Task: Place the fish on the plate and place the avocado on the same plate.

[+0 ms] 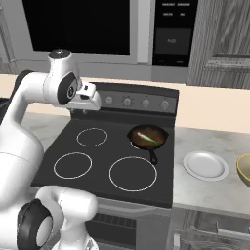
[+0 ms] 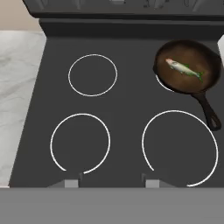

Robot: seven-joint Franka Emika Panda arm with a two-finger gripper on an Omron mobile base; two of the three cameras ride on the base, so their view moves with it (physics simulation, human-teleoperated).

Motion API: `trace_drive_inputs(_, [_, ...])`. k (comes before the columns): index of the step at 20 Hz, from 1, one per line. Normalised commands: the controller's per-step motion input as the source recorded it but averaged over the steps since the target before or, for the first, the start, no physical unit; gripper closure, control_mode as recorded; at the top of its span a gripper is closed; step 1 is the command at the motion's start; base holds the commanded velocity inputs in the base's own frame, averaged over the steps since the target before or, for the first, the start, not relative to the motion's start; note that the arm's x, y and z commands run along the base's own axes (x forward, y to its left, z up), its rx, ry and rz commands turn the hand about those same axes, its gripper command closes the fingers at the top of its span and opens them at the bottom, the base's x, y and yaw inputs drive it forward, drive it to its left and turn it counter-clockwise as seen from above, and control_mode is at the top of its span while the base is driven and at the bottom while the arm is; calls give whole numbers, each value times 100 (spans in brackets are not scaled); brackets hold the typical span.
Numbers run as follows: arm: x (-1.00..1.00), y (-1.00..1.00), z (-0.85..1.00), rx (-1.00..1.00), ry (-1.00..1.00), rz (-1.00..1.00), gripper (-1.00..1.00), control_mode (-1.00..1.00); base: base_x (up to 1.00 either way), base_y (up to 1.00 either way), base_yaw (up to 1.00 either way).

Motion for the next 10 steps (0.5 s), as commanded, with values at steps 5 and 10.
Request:
trace_drive_inputs(5, [0, -2, -5, 0, -6, 0, -100, -100, 0, 0, 0])
trace_drive_inputs(10, [0, -20, -28, 0, -8, 0, -100, -100, 0, 0, 0])
